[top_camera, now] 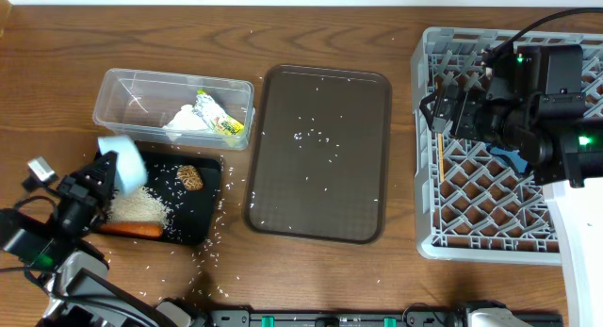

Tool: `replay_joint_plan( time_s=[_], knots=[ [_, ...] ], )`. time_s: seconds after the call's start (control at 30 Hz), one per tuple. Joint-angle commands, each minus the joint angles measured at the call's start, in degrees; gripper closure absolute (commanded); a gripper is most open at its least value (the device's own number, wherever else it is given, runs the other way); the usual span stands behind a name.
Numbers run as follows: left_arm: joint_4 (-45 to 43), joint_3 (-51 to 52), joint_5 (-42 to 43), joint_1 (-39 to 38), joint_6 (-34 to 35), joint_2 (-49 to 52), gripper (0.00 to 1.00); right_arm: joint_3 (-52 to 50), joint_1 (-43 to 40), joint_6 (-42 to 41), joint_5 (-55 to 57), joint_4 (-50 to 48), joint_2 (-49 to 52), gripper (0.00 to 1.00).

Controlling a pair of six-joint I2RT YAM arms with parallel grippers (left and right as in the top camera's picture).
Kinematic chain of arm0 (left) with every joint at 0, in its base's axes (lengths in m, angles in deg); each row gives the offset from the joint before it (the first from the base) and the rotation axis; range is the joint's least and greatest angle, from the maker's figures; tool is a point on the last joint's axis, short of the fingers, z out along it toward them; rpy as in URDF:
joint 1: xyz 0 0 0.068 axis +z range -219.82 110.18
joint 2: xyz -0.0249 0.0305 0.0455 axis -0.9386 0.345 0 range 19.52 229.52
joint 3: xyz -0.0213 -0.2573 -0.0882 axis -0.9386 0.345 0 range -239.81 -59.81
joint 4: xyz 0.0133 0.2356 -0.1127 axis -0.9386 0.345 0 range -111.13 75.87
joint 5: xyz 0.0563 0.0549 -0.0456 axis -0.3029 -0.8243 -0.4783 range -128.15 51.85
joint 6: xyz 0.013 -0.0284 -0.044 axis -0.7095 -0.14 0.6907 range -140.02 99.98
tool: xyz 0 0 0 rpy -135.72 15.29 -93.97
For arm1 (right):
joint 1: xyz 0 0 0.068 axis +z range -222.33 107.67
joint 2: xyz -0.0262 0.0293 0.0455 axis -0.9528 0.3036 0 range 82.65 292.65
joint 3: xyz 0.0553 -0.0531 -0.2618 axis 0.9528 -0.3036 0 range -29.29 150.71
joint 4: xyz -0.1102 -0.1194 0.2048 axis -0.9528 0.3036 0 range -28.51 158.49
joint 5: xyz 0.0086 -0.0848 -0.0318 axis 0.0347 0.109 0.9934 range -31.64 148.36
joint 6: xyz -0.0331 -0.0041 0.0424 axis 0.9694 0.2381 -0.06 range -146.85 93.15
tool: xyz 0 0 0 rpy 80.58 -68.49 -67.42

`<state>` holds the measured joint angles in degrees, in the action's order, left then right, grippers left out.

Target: Sort waste into correct bins and load items into the dishwasher rack

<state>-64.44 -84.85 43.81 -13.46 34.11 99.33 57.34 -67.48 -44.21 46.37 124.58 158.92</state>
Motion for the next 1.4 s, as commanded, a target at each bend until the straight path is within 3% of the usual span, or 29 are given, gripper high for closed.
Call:
replay_joint_plan(
  time_s=[0.0, 0.1, 0.27, 0.3, 0.7, 1.0, 1.2, 1.37],
  knots=[
    [-3.9, -0.3, 2.3, -0.9, 5.4, -0.5, 0.94, 0.6, 0.6, -0.2, -0.1, -0.5, 0.1, 0.01],
    [-15.6, -0.3, 2.9, -3.0, 14.4, -1.7, 0.94, 0.6, 0.6, -0.5, -0.1, -1.9, 0.1, 0.01],
    [-46.1, -2.0, -0.6, -10.6, 33.9, -3.3, 0.94, 0.8, -0.1, -1.1, -0.3, -4.1, -0.4, 0.01],
    [-47.2, -2.8, -1.5, -12.9, 35.6, -3.6, 0.94, 0.9, -0.3, -1.1, -0.3, -4.1, -0.7, 0.01],
    [-47.0, -3.8, -3.5, -33.9, 29.5, -3.8, 0.94, 0.9, -0.7, -0.5, -0.3, -1.0, -2.0, 0.01],
    [-46.6, -5.9, 8.2, -25.4, 27.4, -3.8, 0.94, 0.9, 0.2, 3.2, -1.6, 0.8, -2.0, 0.01],
    [-46.2, -6.2, 8.2, -16.1, 28.3, -3.8, 0.94, 0.9, 6.7, 3.3, -6.4, -1.2, -0.9, 0.01],
    [-43.8, -6.4, 4.2, -14.1, 32.4, -3.8, 0.94, 0.9, 14.6, 2.4, -2.5, -3.6, 2.0, 0.01]
  ],
)
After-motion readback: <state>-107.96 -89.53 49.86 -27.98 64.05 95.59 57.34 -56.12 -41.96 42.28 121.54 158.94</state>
